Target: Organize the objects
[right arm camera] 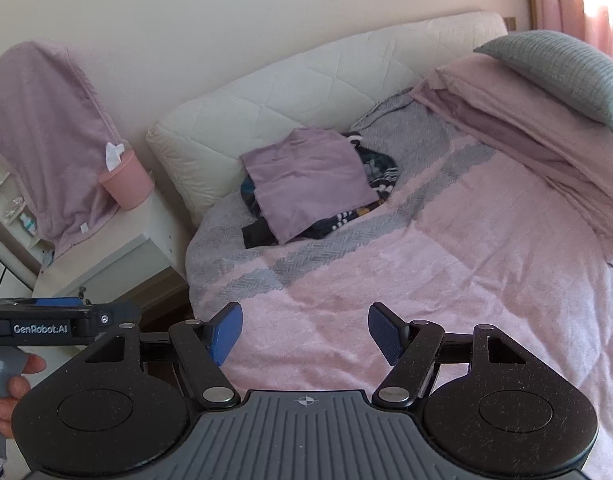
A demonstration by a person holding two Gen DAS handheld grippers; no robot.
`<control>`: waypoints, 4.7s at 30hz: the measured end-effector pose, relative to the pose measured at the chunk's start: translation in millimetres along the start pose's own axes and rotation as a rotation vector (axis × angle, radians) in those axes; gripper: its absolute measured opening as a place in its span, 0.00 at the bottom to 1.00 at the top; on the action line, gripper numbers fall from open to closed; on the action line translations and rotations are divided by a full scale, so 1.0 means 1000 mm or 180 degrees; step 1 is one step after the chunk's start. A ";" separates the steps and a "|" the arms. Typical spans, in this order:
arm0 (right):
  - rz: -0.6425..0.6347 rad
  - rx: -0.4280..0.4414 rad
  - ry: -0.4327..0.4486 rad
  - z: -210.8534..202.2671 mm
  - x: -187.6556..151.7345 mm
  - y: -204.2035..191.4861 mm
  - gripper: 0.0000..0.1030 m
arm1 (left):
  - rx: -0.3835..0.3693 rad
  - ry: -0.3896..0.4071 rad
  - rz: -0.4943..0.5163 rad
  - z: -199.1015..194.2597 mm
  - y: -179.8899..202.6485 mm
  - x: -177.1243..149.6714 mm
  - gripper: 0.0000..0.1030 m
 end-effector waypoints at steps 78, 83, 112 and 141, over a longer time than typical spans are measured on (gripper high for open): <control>-0.1068 -0.0419 -0.0217 0.420 0.109 -0.038 0.00 | 0.0310 -0.0455 0.0043 0.342 -0.158 0.193 0.98; 0.0023 -0.0178 0.0315 0.360 0.157 0.002 0.00 | 0.0228 -0.0458 0.0142 0.336 -0.143 0.194 0.98; 0.1522 -0.2659 0.2264 -0.239 -0.042 0.033 0.00 | -0.1972 0.0098 0.2004 0.055 0.216 0.038 0.98; 0.2341 -0.2541 -0.0056 -0.151 -0.252 0.022 0.41 | -0.1937 -0.0408 0.3192 -0.037 0.253 -0.167 0.98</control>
Point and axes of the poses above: each gripper's, at about its wrist camera, not at the fingertips, and z roughly the way its jaws point, y to its right, x to its top, the point moved 1 cm from there along z, roughly the way its jaws point, and after that the axes turned 4 degrees about -z, right-handed, at the moved point
